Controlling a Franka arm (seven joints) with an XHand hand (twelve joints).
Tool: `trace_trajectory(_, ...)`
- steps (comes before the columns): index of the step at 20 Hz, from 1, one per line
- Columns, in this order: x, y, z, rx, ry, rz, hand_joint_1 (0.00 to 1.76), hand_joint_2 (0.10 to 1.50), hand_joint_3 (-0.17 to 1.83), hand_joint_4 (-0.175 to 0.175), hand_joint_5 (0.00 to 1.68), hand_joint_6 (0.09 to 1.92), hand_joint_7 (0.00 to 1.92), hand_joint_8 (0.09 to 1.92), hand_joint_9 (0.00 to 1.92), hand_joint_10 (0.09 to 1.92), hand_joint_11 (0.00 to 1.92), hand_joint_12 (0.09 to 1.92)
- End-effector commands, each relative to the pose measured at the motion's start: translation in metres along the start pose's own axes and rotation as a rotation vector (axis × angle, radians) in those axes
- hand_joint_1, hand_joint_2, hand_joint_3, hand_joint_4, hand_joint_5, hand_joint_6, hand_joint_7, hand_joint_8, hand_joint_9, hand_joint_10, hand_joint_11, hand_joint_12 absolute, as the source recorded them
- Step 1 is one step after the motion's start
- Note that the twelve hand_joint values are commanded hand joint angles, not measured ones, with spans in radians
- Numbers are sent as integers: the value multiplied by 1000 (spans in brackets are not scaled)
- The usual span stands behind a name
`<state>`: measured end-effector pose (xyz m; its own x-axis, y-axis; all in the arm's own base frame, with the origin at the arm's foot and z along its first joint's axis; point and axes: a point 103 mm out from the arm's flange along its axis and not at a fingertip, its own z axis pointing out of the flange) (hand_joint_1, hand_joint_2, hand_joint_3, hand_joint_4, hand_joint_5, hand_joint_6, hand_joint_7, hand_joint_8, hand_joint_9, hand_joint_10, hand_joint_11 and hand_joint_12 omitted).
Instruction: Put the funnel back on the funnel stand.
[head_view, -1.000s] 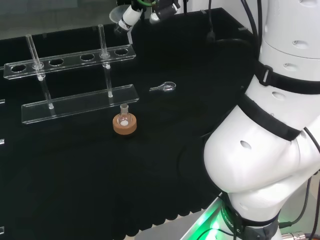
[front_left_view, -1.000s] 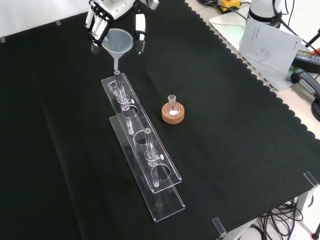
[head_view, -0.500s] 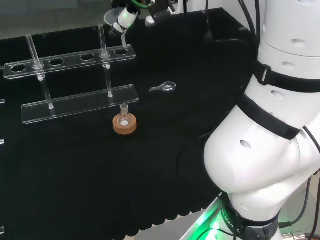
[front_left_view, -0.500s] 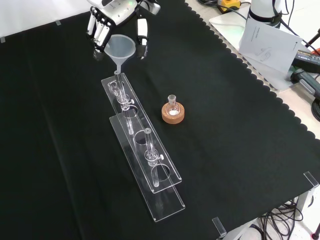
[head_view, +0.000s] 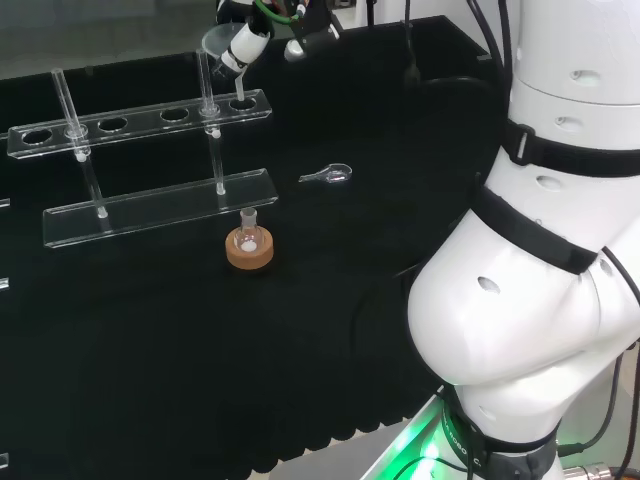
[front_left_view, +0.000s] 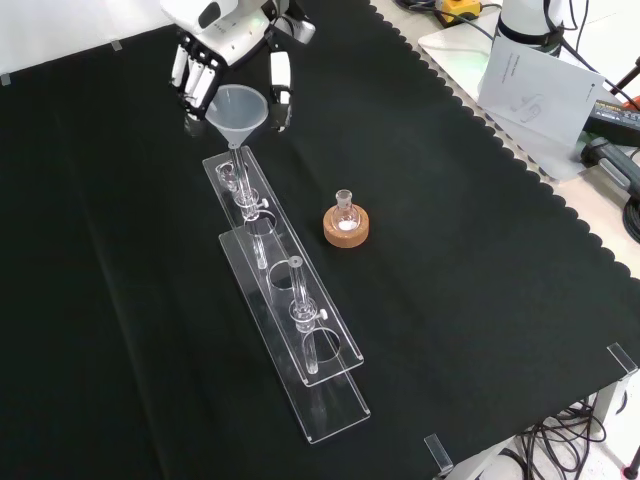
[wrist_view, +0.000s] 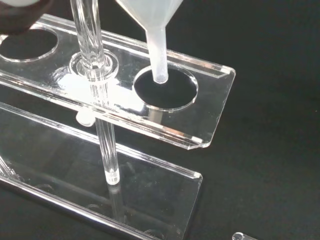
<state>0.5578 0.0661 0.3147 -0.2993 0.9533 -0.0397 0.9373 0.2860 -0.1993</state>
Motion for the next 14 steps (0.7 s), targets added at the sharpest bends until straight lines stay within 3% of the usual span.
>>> trace_trajectory(1, -3, 9, 13, 20, 11, 0, 735, 768, 470, -19, 636, 361, 822, 647, 1195, 424, 741, 1200)
trace_trajectory(8, -11, 13, 31, 54, 29, -7, 730, 764, 470, -20, 620, 361, 813, 646, 1184, 422, 734, 1202)
trace_trajectory(14, -10, 12, 32, 50, 26, -11, 705, 723, 458, -29, 497, 281, 637, 664, 997, 413, 675, 1230)
